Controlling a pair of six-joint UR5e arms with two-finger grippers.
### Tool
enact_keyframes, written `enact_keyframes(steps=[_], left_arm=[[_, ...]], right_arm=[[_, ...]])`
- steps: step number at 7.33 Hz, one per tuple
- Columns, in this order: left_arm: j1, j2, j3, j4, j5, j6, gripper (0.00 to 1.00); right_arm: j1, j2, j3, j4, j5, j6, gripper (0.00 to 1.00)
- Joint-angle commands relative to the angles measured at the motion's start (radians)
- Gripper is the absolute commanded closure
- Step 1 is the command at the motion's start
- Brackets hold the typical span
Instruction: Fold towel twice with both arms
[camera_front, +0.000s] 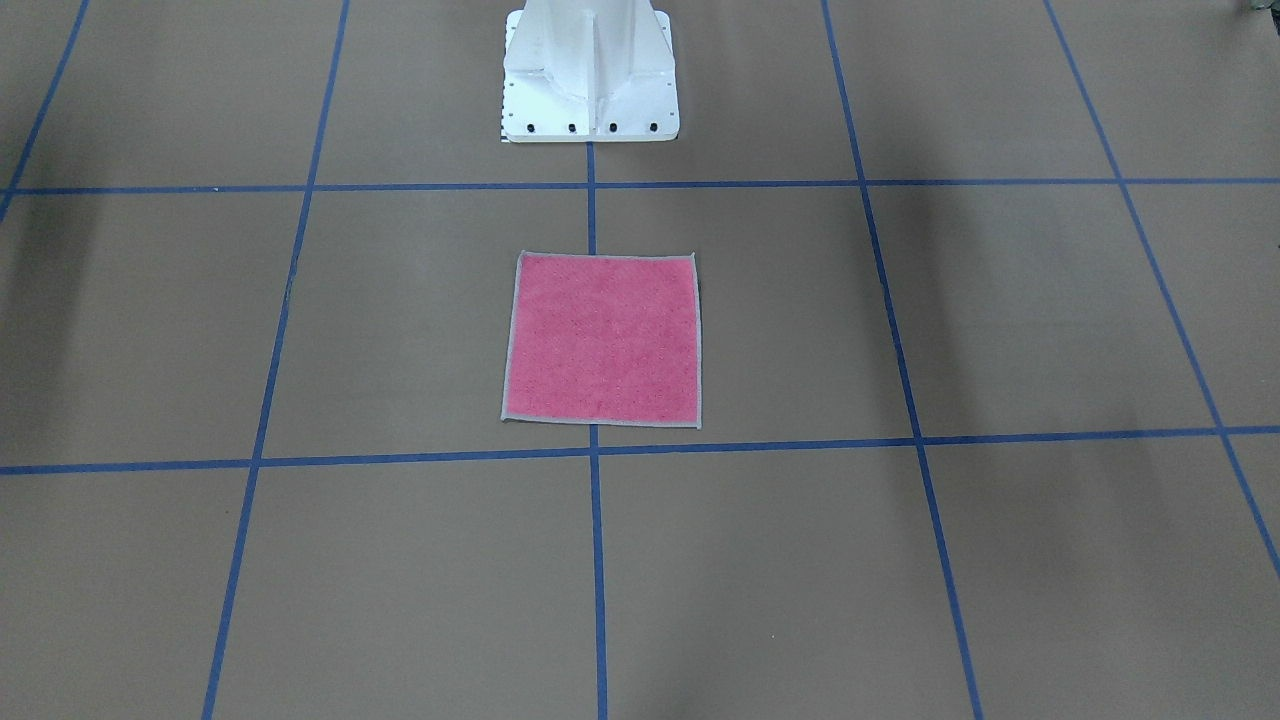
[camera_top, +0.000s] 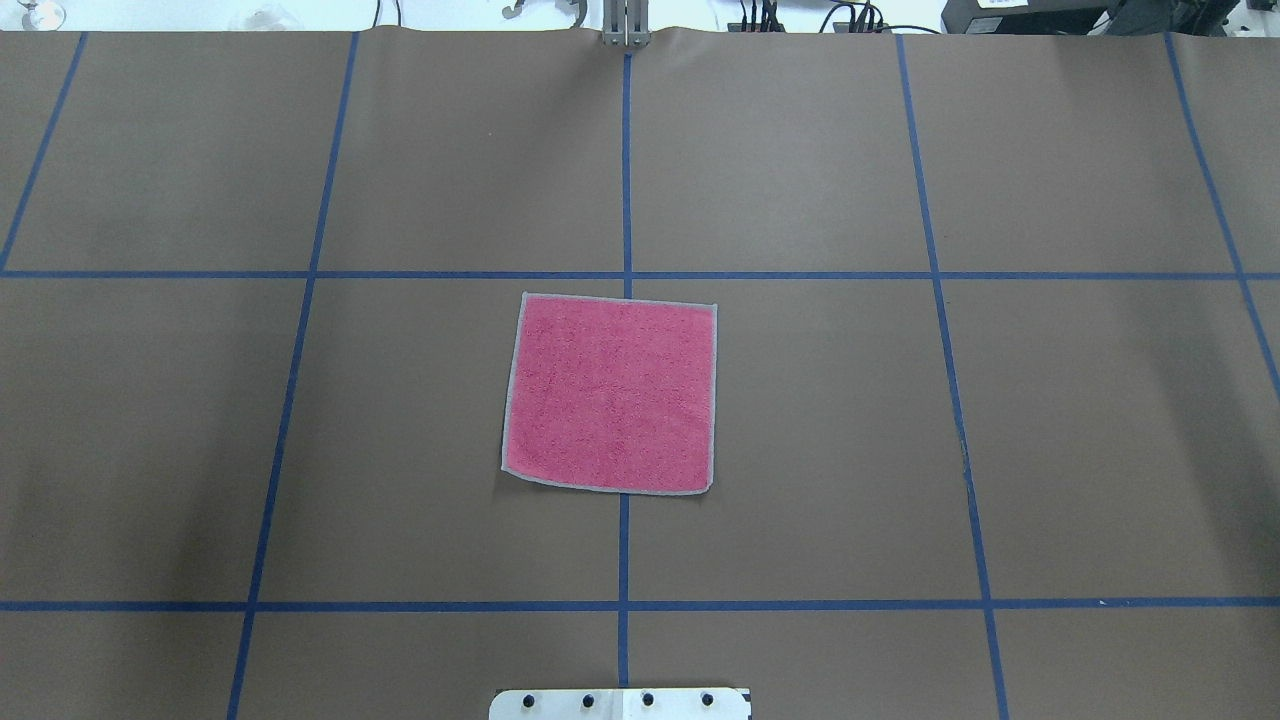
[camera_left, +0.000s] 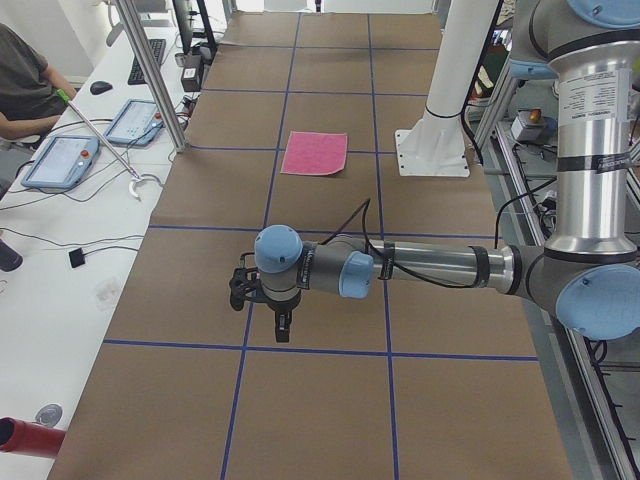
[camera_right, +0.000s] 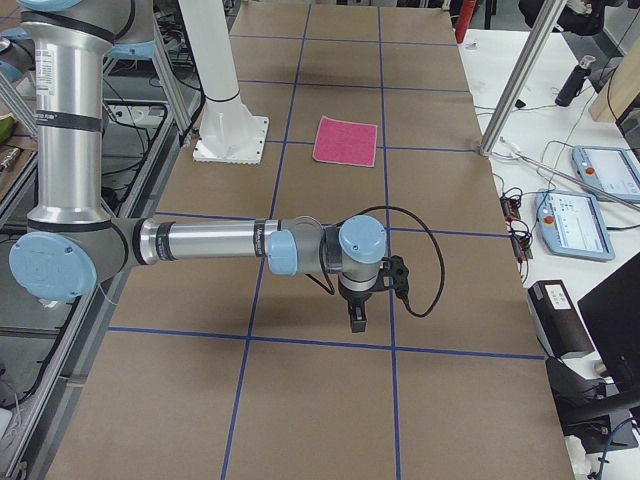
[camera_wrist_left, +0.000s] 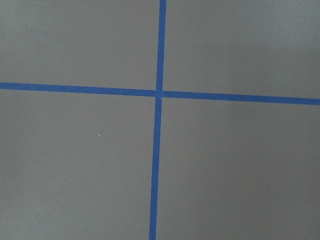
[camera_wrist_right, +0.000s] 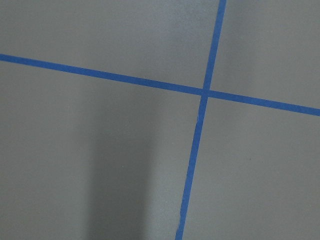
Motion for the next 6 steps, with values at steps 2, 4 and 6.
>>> enact_keyframes(steps=[2, 4, 6], left_arm=[[0.003, 0.002, 0.002, 0.001, 0.000, 0.000, 0.00], [0.003, 0.003, 0.009, 0.000, 0.000, 0.000, 0.00], [0.003, 0.003, 0.002, 0.000, -0.002, -0.003, 0.00]], right_arm=[[0.000, -0.003, 0.000, 0.002, 0.007, 0.003, 0.00], [-0.003, 0.000, 0.000, 0.018, 0.004, -0.008, 0.00], [-0.003, -0.010, -0.002, 0.039, 0.008, -0.008, 0.00]])
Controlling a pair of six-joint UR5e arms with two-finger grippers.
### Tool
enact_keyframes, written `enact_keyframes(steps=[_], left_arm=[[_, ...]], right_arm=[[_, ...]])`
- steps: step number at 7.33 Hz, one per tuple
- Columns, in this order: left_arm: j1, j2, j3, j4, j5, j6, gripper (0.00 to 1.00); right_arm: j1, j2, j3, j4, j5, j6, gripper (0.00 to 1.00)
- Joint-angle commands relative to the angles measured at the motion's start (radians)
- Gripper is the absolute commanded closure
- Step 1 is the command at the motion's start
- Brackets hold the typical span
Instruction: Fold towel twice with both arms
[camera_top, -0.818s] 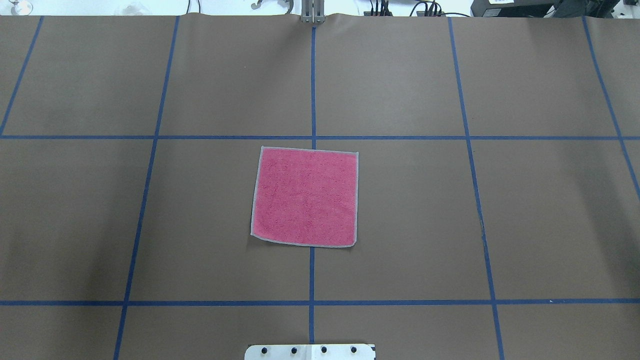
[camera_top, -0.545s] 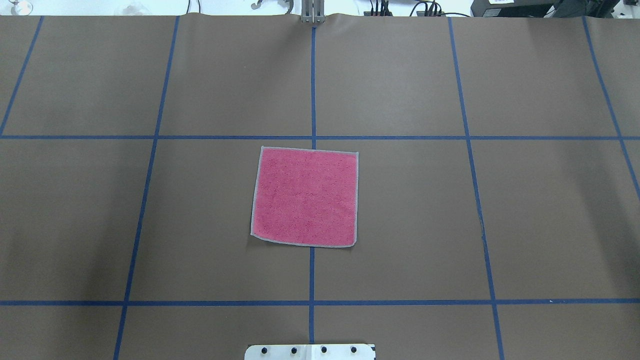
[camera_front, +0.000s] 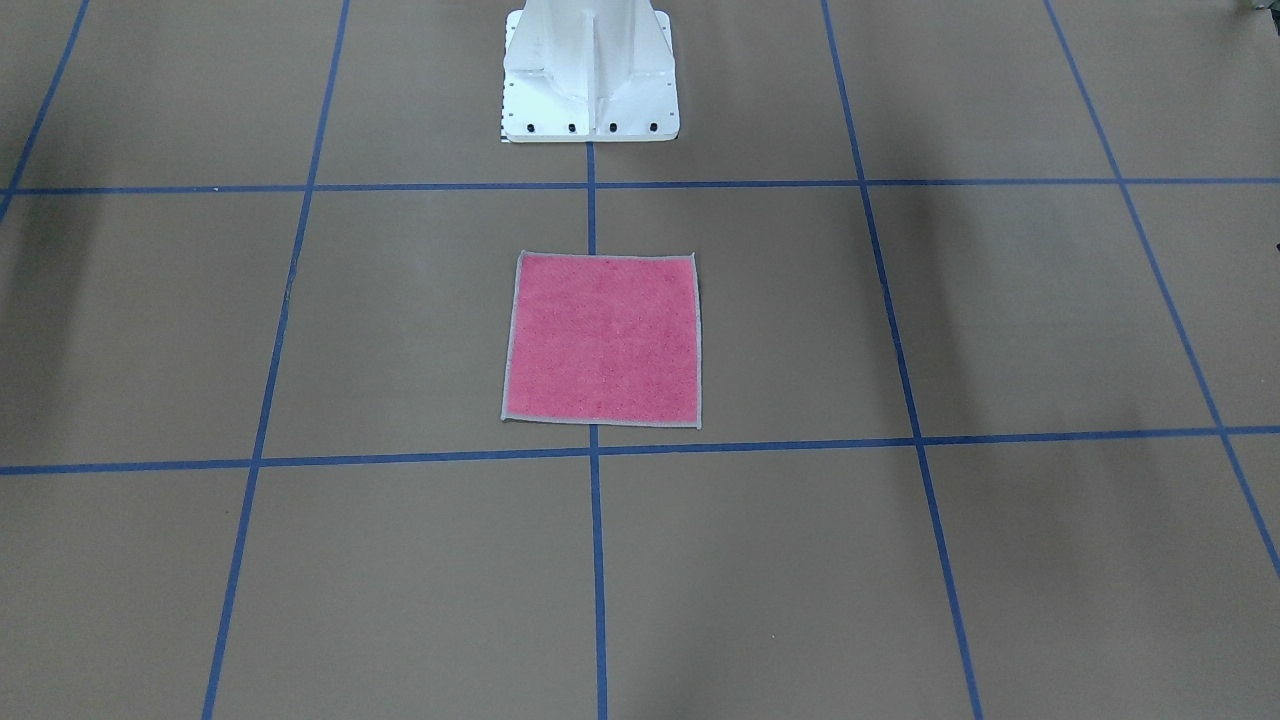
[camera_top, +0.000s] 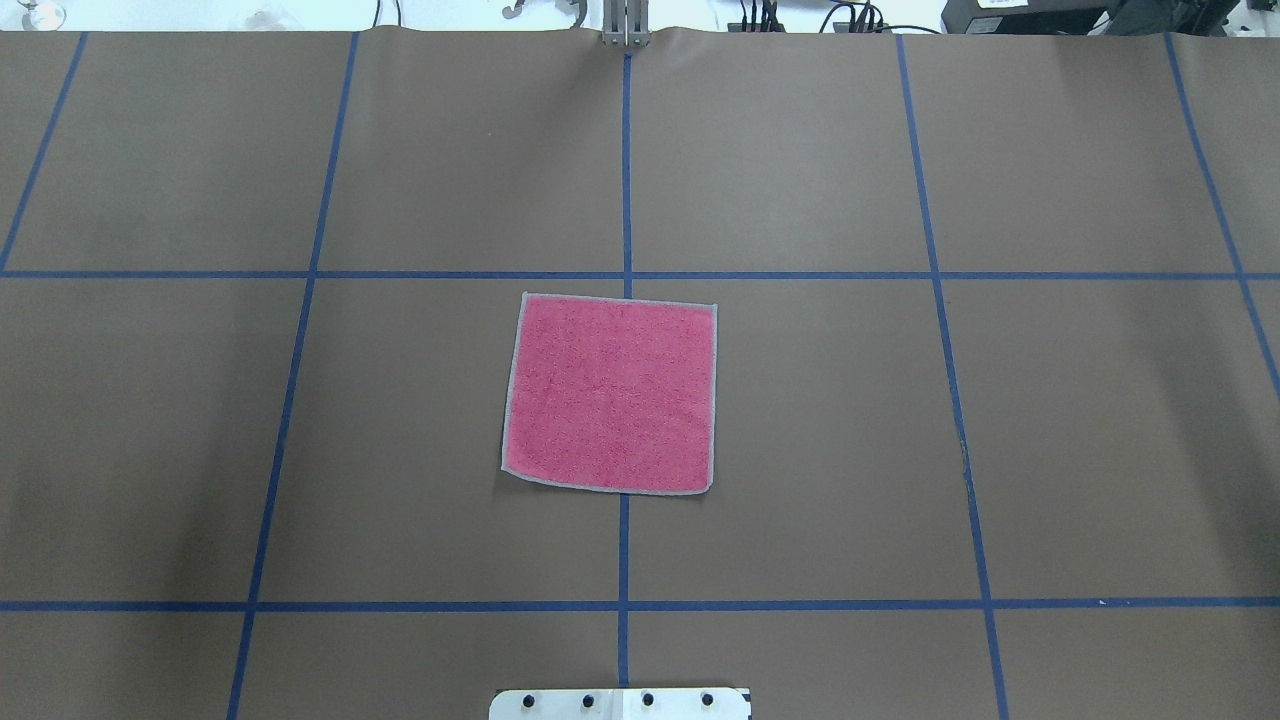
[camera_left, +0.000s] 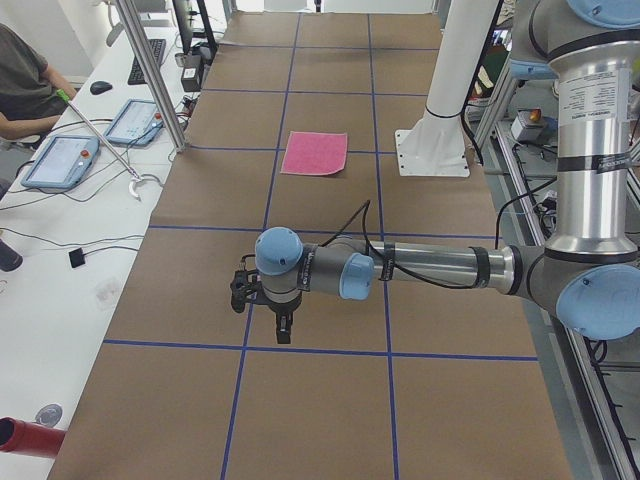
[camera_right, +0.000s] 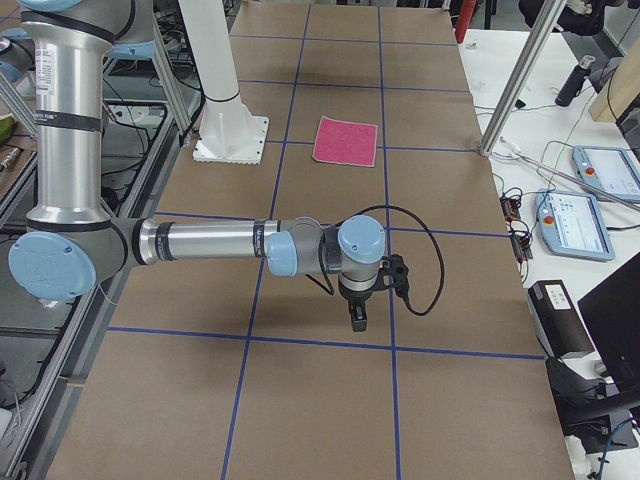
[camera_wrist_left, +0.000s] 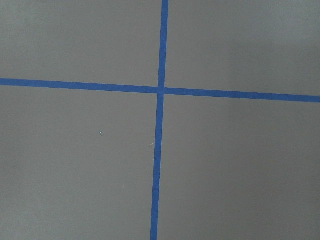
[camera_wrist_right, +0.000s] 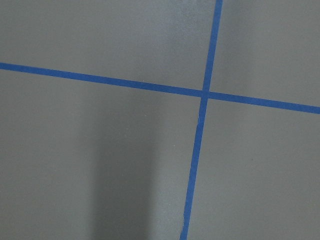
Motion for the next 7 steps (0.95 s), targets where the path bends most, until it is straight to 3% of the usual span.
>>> enact_keyframes(steps=[1, 7], left_arm=[[0.002, -0.001, 0.007, -0.003, -0.001, -0.002, 0.00], [0.004, -0.008, 0.030, -0.023, -0.010, -0.009, 0.00]], right_arm=[[0.000, -0.005, 0.013, 0.011, 0.004, 0.001, 0.00], [-0.007, 0.009, -0.004, 0.013, 0.009, 0.071, 0.00]])
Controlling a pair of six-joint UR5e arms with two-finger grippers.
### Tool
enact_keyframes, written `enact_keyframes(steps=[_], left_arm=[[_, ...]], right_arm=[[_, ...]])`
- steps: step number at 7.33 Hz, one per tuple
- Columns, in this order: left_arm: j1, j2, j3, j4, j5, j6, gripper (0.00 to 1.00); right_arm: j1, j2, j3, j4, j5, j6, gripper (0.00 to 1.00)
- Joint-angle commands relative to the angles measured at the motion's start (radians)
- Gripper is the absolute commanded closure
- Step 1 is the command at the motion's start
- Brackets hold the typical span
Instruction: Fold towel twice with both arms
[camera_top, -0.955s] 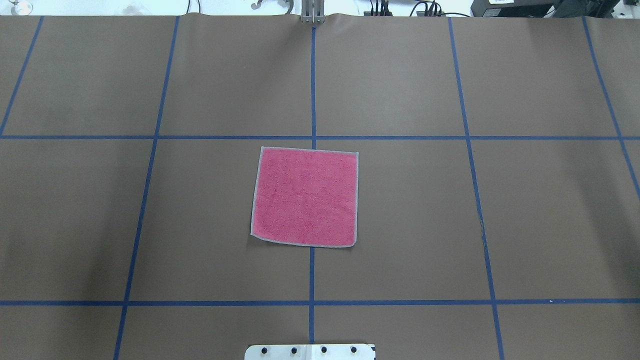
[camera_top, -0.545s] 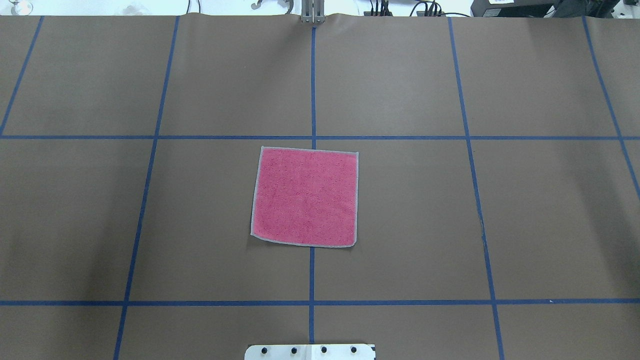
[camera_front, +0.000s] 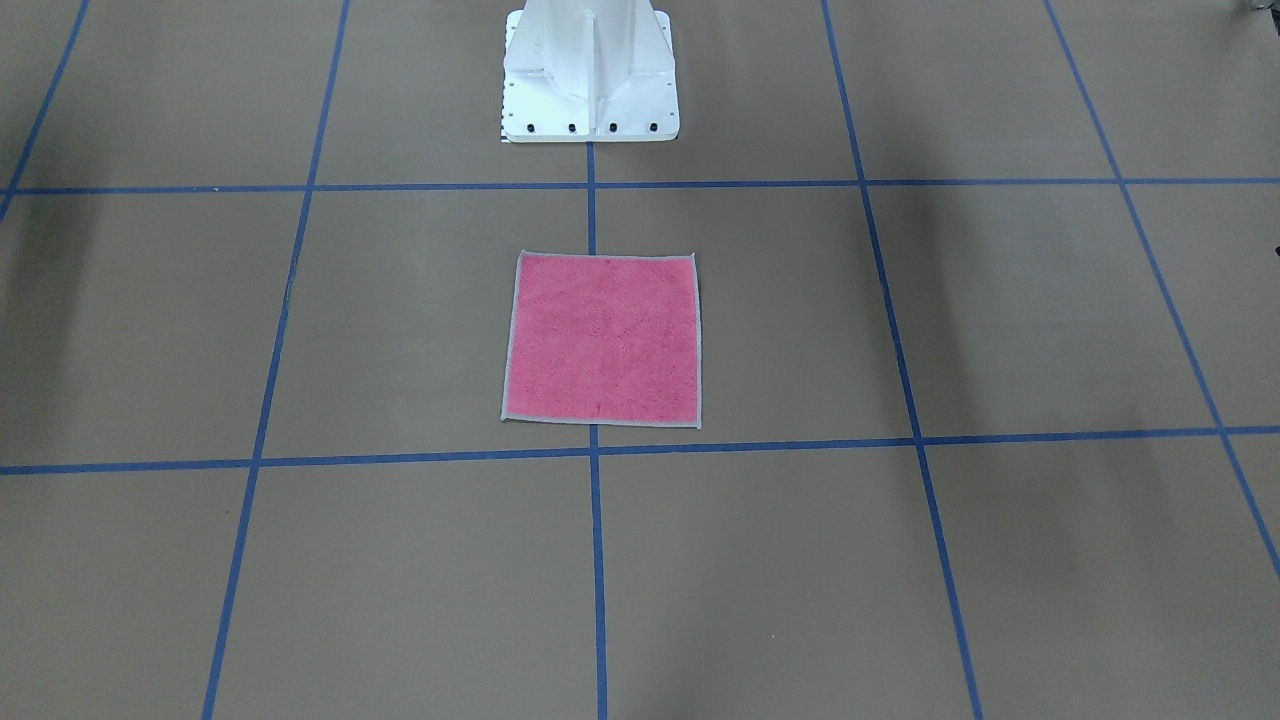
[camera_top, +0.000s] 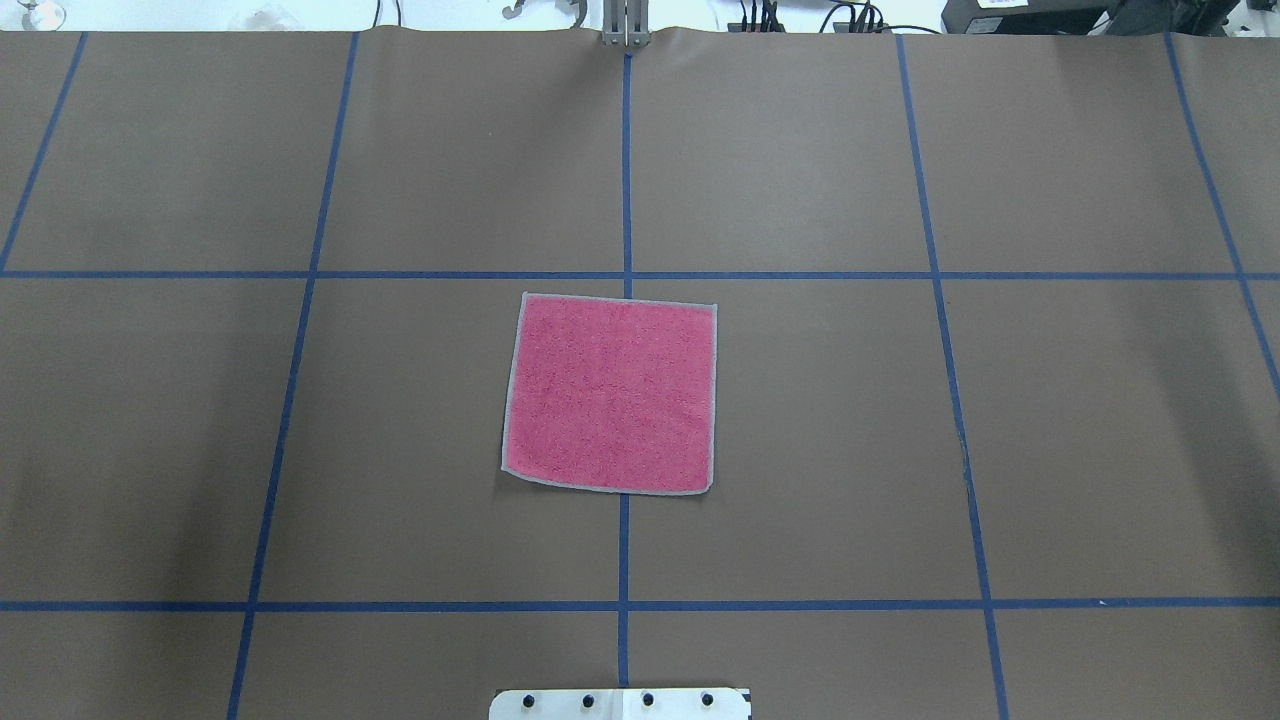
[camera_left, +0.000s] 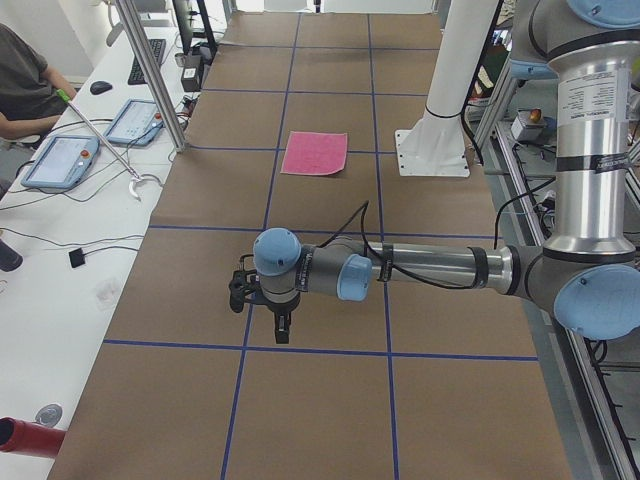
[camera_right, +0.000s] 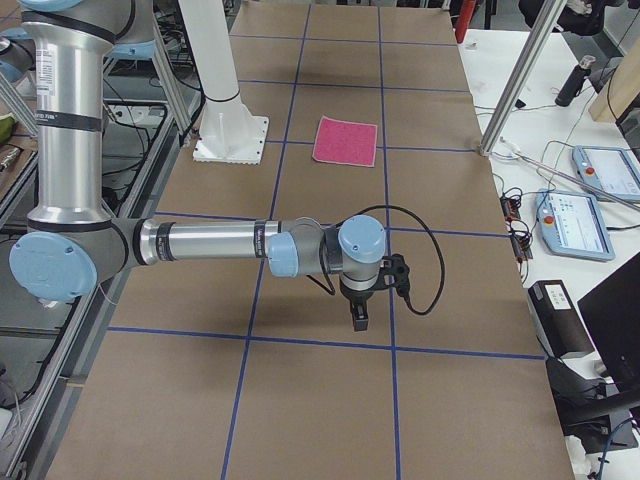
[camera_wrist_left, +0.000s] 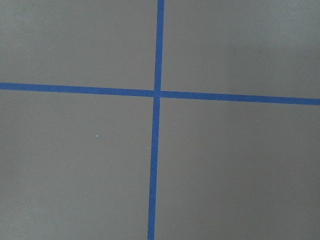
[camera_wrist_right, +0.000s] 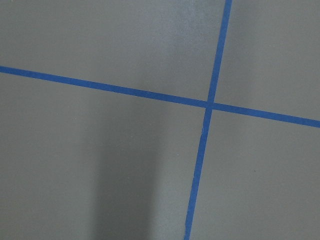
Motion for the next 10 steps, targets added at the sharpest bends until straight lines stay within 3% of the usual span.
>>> enact_keyframes(steps=[1, 4, 5, 8, 10], left_arm=[[0.014, -0.025, 0.064, -0.011, -0.001, 0.002, 0.00], [0.033, -0.059, 0.069, -0.058, -0.007, -0.004, 0.00], [0.037, -0.074, 0.069, -0.057, -0.007, -0.016, 0.00], [0.097, -0.093, 0.063, -0.081, -0.038, -0.131, 0.00], [0.119, -0.093, 0.069, -0.161, -0.027, -0.220, 0.00]], right_arm=[[-0.003, 0.000, 0.009, 0.003, 0.005, 0.038, 0.00], [-0.041, 0.002, 0.031, 0.005, 0.005, 0.071, 0.00], [-0.106, 0.005, 0.077, 0.025, 0.015, 0.208, 0.00], [-0.373, 0.052, 0.140, 0.300, -0.023, 0.898, 0.00], [-0.552, 0.193, 0.152, 0.319, -0.086, 1.295, 0.00]])
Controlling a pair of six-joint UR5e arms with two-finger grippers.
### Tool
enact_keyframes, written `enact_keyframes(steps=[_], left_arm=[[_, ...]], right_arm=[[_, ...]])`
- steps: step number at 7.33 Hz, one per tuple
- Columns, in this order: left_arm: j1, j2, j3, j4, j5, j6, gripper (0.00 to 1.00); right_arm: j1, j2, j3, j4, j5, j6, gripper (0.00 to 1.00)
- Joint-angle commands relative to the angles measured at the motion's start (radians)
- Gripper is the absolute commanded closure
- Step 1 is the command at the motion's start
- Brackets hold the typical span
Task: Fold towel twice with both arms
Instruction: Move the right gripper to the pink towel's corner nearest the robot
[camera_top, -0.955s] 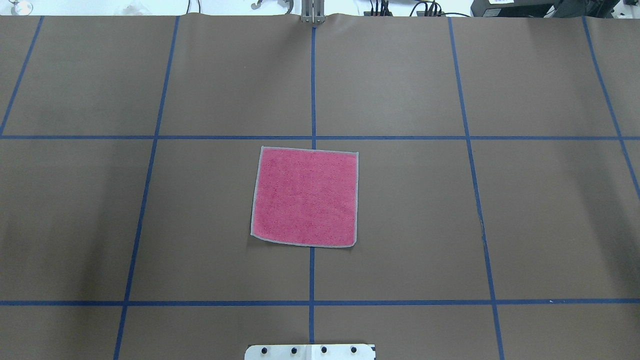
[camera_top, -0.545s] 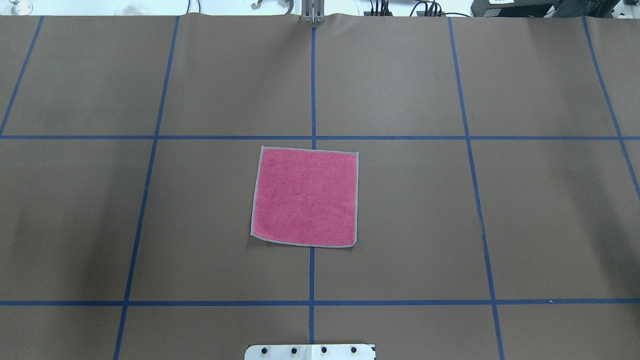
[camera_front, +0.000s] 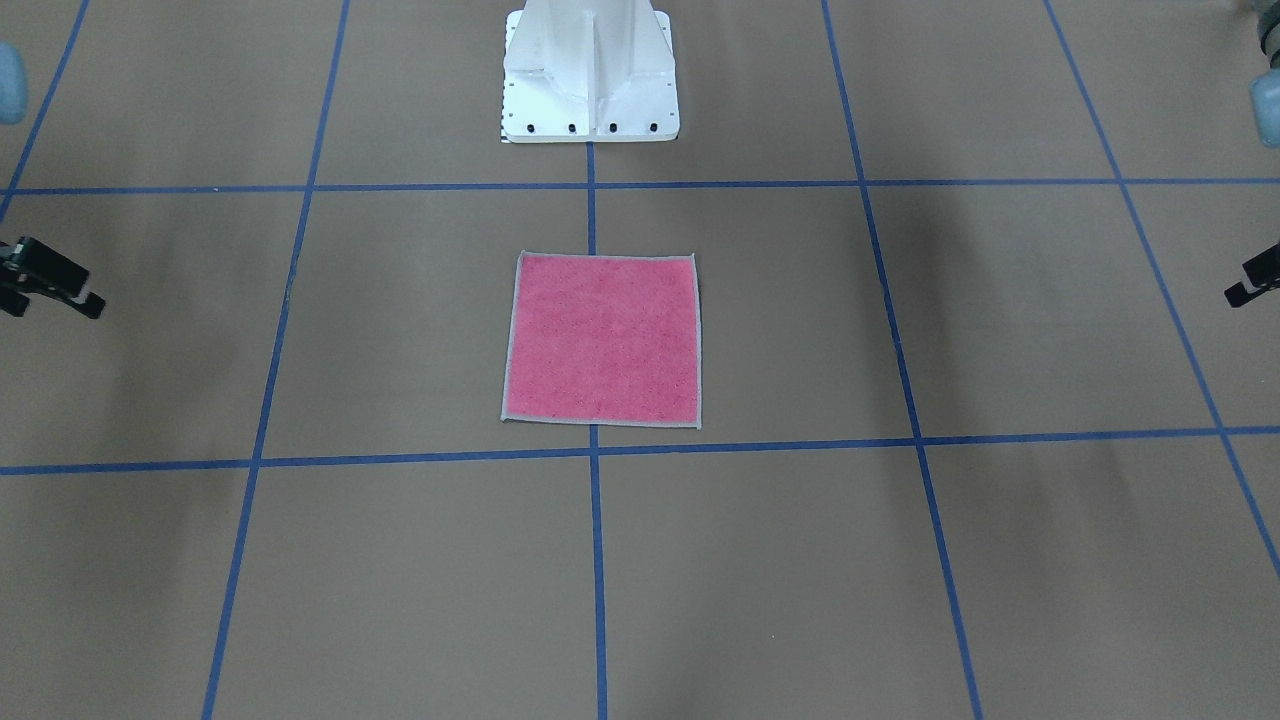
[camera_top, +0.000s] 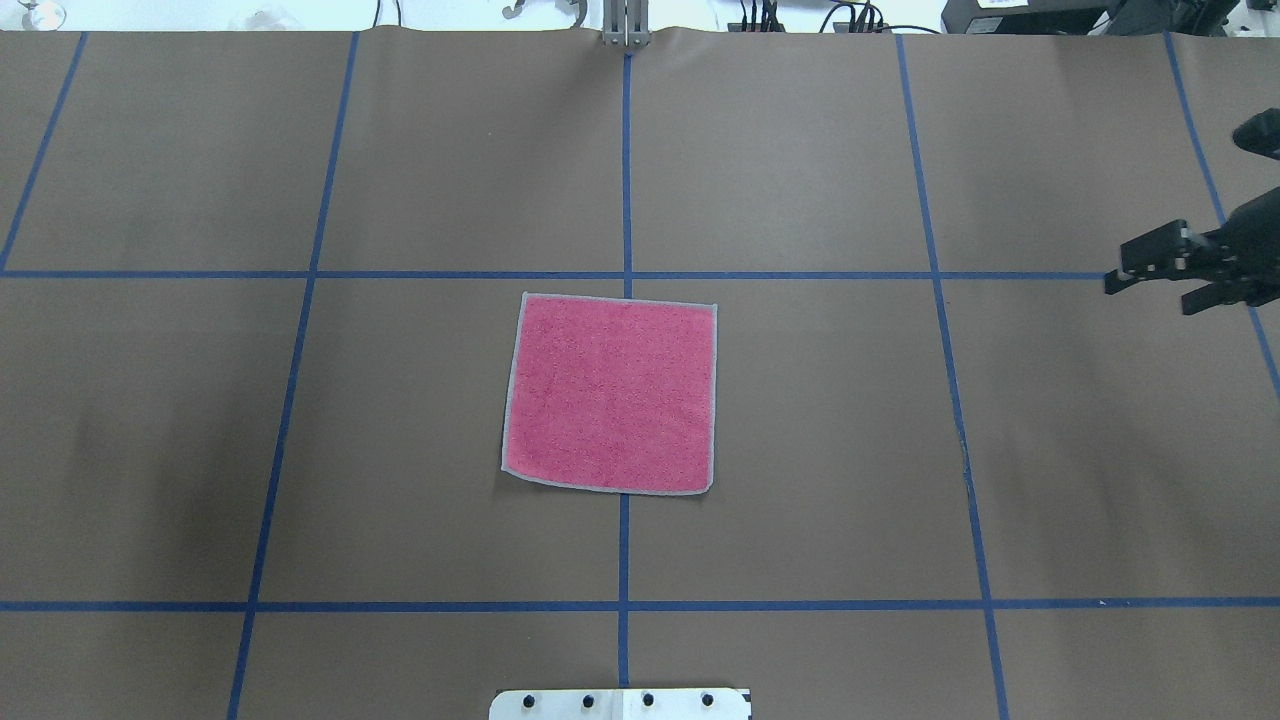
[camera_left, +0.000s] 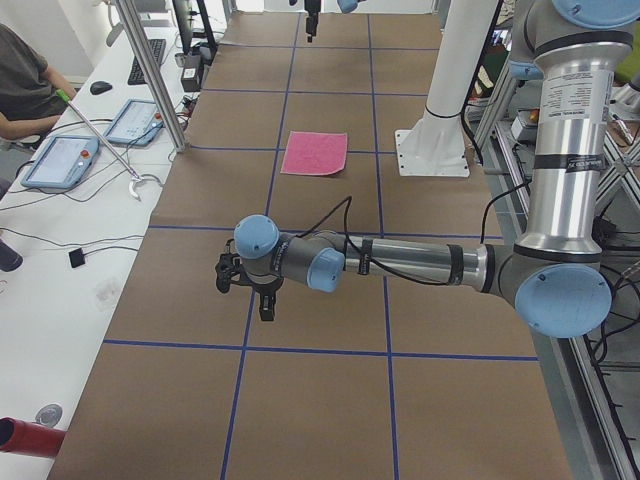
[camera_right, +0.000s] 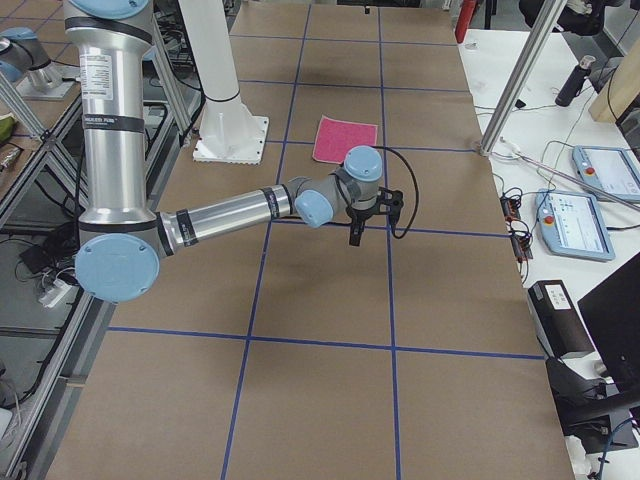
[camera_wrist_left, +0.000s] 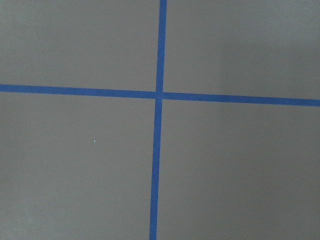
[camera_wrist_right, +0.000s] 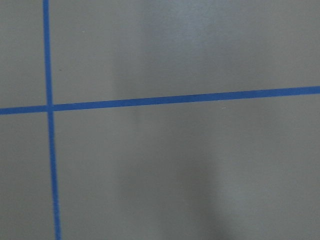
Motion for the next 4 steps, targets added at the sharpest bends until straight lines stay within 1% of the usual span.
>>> enact_keyframes(steps=[1, 3, 4], left_arm=[[0.030, -0.001, 0.005, -0.048, 0.008, -0.052, 0.00], [0.050, -0.004, 0.002, -0.050, 0.006, -0.077, 0.00], [0.067, -0.017, 0.002, -0.051, 0.006, -0.116, 0.00]], right_arm=[[-0.228, 0.143, 0.032, 0.025, -0.144, 0.435, 0.00], [-0.455, 0.283, 0.027, 0.015, -0.343, 0.782, 0.01], [-0.535, 0.340, 0.020, 0.012, -0.410, 0.908, 0.02]])
